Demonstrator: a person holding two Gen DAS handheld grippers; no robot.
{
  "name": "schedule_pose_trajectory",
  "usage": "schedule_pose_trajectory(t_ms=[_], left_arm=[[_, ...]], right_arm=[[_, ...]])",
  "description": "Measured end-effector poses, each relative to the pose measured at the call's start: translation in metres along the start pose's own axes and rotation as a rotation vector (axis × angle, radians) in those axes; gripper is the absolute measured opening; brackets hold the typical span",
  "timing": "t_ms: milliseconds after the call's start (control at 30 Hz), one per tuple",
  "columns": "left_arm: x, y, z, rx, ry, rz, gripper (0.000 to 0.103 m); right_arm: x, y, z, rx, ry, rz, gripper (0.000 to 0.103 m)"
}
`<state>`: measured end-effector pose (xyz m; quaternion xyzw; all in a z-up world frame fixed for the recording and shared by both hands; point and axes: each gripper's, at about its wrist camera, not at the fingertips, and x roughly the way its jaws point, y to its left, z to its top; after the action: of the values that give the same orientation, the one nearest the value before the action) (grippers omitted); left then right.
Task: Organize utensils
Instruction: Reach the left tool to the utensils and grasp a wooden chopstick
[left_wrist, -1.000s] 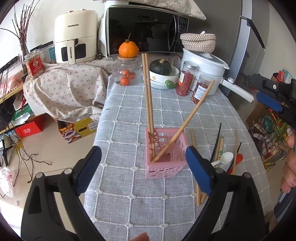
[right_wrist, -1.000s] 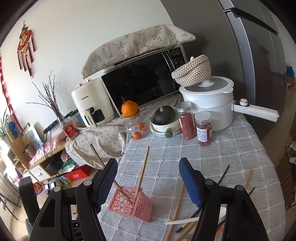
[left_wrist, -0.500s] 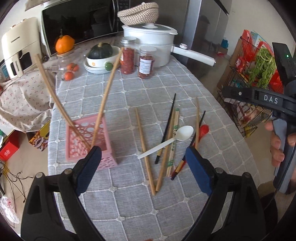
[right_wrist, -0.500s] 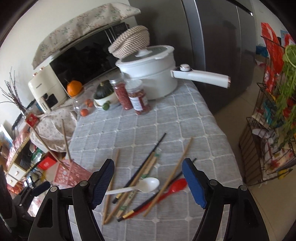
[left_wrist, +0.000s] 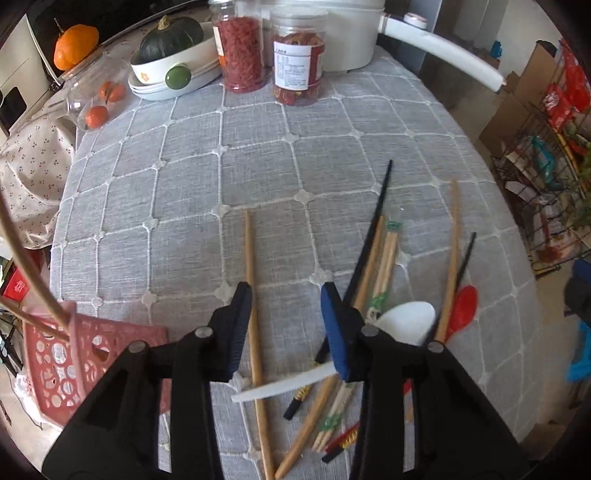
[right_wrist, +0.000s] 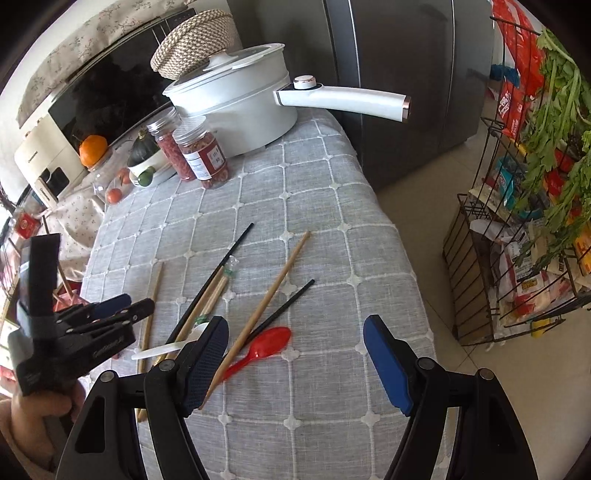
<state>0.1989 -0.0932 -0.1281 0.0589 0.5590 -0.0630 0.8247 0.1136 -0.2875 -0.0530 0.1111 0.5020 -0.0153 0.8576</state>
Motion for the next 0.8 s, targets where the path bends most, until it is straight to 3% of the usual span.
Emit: schedule_pose_trajectory(t_ms=[200, 333, 400, 467, 533, 667, 800], left_arm=[[0.034, 0.009, 0.009, -0.041, 0.034, 0.092, 0.031], [0.038, 0.013, 0.014, -0.044, 0.029, 0.11, 0.03], [0.039, 0.013, 0.014, -0.046, 0.03, 0.1, 0.026], [0.04, 0.015, 0.015, -0.054, 0.035, 0.079, 0.013], [0.042, 0.016, 0.016, -0.049, 0.039, 0.076, 0.006], [0.032, 0.011, 0.009, -0.024, 0.016, 0.073, 0.006], [-0.002, 0.0, -0.002, 0.025, -0.061, 0.036, 0.006]], right_arm=[[0.011, -0.012, 0.005, 0.029, 0.017, 0.004, 0.077], [0.017, -0.013, 0.006, 0.033, 0.03, 0.004, 0.077], [0.02, -0.012, 0.007, 0.032, 0.033, 0.003, 0.077], [0.022, -0.011, 0.008, 0.033, 0.035, 0.0, 0.077], [0.026, -0.011, 0.009, 0.038, 0.039, -0.002, 0.077], [0.035, -0.011, 0.01, 0.042, 0.052, -0.013, 0.077], [0.046, -0.012, 0.014, 0.063, 0.065, -0.004, 0.077]])
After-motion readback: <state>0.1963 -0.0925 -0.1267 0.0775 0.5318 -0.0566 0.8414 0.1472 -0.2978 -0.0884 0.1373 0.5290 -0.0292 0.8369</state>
